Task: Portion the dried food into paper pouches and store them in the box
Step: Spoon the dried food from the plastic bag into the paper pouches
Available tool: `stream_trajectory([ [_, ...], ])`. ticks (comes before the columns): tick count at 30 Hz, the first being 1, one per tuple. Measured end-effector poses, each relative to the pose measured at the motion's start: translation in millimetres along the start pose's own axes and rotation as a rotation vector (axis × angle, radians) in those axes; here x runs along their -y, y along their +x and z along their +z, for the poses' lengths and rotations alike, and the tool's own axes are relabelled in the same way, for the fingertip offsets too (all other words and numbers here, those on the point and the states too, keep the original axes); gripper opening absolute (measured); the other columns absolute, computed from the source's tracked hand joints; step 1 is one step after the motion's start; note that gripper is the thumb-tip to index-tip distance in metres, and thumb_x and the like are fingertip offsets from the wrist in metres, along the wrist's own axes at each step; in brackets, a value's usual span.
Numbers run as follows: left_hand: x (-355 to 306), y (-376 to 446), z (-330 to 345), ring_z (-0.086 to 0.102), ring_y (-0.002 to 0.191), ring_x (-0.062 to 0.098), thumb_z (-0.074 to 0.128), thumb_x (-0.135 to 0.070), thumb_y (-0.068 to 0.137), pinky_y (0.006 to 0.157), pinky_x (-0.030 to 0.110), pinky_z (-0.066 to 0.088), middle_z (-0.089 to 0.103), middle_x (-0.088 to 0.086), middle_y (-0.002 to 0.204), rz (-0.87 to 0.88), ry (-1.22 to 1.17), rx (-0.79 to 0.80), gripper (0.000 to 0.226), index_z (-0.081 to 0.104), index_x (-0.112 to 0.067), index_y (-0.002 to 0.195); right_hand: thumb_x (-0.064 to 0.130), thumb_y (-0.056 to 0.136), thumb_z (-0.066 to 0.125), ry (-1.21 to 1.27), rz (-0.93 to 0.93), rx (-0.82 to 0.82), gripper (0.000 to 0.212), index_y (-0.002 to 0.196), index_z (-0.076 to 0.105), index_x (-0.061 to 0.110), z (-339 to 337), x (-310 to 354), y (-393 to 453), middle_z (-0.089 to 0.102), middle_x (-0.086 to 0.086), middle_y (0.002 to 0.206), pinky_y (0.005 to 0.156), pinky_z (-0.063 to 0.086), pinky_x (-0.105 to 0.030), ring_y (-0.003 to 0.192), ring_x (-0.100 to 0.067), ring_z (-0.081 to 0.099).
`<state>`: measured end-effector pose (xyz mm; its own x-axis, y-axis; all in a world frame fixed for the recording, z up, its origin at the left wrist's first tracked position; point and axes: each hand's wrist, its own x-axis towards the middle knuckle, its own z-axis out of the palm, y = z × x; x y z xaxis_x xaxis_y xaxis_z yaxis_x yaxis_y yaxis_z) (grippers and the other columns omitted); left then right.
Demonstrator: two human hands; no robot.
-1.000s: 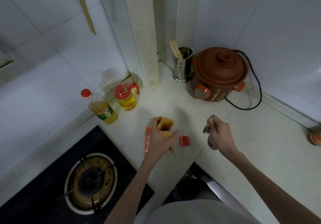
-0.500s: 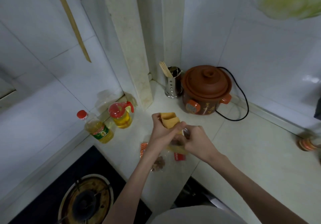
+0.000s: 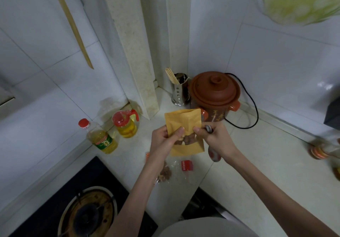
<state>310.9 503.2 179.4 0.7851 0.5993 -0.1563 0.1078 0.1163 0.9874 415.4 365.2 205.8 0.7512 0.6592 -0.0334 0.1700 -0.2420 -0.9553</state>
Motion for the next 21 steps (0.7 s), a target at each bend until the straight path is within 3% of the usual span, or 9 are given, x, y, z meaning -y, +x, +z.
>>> stream_trajectory([
  [1, 0.3, -1.7, 1.2, 0.073, 0.080, 0.018, 0.079, -0.040, 0.072, 0.061, 0.021, 0.055, 0.076, -0.001, 0.083, -0.004, 0.004, -0.008, 0.022, 0.074, -0.022, 0.084, 0.013, 0.089, 0.062, -0.003, 0.004, 0.007, 0.023, 0.079, 0.068, -0.006, -0.9, -1.1, -1.6, 0.071, -0.020, 0.077, 0.066, 0.053, -0.038, 0.075, -0.031, 0.070],
  [3, -0.3, -3.0, 3.3, 0.072, 0.082, 0.018, 0.075, -0.034, 0.080, 0.062, 0.021, 0.055, 0.076, -0.001, 0.085, 0.042, 0.011, 0.015, 0.014, 0.072, -0.023, 0.088, 0.011, 0.089, 0.062, 0.016, -0.006, -0.007, 0.018, 0.079, 0.072, 0.000, -3.0, -0.2, -6.1, 0.075, -0.003, 0.071, 0.052, 0.050, -0.020, 0.062, -0.012, 0.070],
  [5, -0.9, -4.4, 7.4, 0.072, 0.085, 0.018, 0.069, -0.033, 0.085, 0.066, 0.026, 0.058, 0.075, 0.001, 0.090, 0.102, 0.046, 0.065, 0.016, 0.070, -0.022, 0.096, 0.011, 0.089, 0.062, 0.030, 0.010, -0.027, 0.017, 0.080, 0.075, 0.004, -7.2, -1.2, -10.0, 0.074, 0.004, 0.069, 0.048, 0.044, -0.010, 0.053, 0.000, 0.066],
  [9, 2.6, -9.2, 15.5, 0.070, 0.083, 0.015, 0.064, -0.038, 0.087, 0.064, 0.023, 0.054, 0.074, 0.004, 0.089, 0.180, 0.108, 0.061, 0.028, 0.072, -0.017, 0.104, 0.011, 0.090, 0.061, 0.051, 0.061, 0.024, 0.018, 0.079, 0.074, 0.007, -17.8, -3.1, -19.7, 0.075, 0.000, 0.068, 0.055, 0.050, -0.012, 0.061, -0.006, 0.070],
  [12, 7.4, -8.8, 23.2, 0.061, 0.064, 0.007, 0.062, -0.044, 0.089, 0.056, 0.029, 0.047, 0.067, -0.004, 0.067, 0.190, 0.188, 0.068, 0.032, 0.071, -0.015, 0.082, 0.008, 0.089, 0.061, 0.129, 0.105, -0.022, 0.033, 0.058, 0.068, 0.017, -28.6, -6.2, -24.9, 0.071, -0.001, 0.057, 0.034, 0.033, -0.005, 0.030, 0.000, 0.050],
  [15, 15.2, -6.8, 30.8, 0.057, 0.064, 0.009, 0.062, -0.042, 0.087, 0.058, 0.040, 0.048, 0.062, -0.002, 0.065, 0.114, 0.202, 0.061, 0.041, 0.070, -0.005, 0.074, 0.009, 0.088, 0.062, 0.095, 0.167, -0.056, 0.046, 0.044, 0.060, 0.017, -37.0, -13.6, -28.5, 0.071, -0.003, 0.059, 0.029, 0.024, -0.008, 0.024, -0.002, 0.039],
  [17, 19.2, -5.3, 38.6, 0.065, 0.073, 0.019, 0.067, -0.044, 0.083, 0.066, 0.051, 0.055, 0.069, 0.007, 0.075, 0.044, 0.130, 0.070, 0.034, 0.074, -0.011, 0.078, 0.012, 0.087, 0.065, 0.085, 0.200, -0.104, 0.041, 0.046, 0.061, 0.013, -42.5, -20.6, -27.6, 0.064, -0.002, 0.050, 0.034, 0.027, -0.013, 0.029, -0.004, 0.036],
  [19, 22.3, -7.7, 47.6, 0.072, 0.082, 0.021, 0.073, -0.043, 0.076, 0.066, 0.044, 0.060, 0.075, 0.006, 0.085, -0.097, -0.002, 0.078, 0.023, 0.078, -0.021, 0.080, 0.015, 0.086, 0.067, 0.096, 0.243, -0.129, 0.035, 0.057, 0.060, -0.003, -47.2, -30.3, -30.3, 0.062, -0.019, 0.055, 0.049, 0.034, -0.024, 0.041, -0.027, 0.040],
  [21, 23.1, -7.9, 54.5, 0.073, 0.084, 0.020, 0.077, -0.039, 0.071, 0.062, 0.030, 0.058, 0.076, 0.007, 0.092, -0.212, -0.178, 0.072, 0.025, 0.079, -0.020, 0.088, 0.017, 0.087, 0.066, 0.124, 0.253, -0.118, 0.040, 0.062, 0.052, -0.010, -53.7, -38.4, -31.2, 0.062, -0.028, 0.062, 0.056, 0.036, -0.033, 0.049, -0.029, 0.044],
])
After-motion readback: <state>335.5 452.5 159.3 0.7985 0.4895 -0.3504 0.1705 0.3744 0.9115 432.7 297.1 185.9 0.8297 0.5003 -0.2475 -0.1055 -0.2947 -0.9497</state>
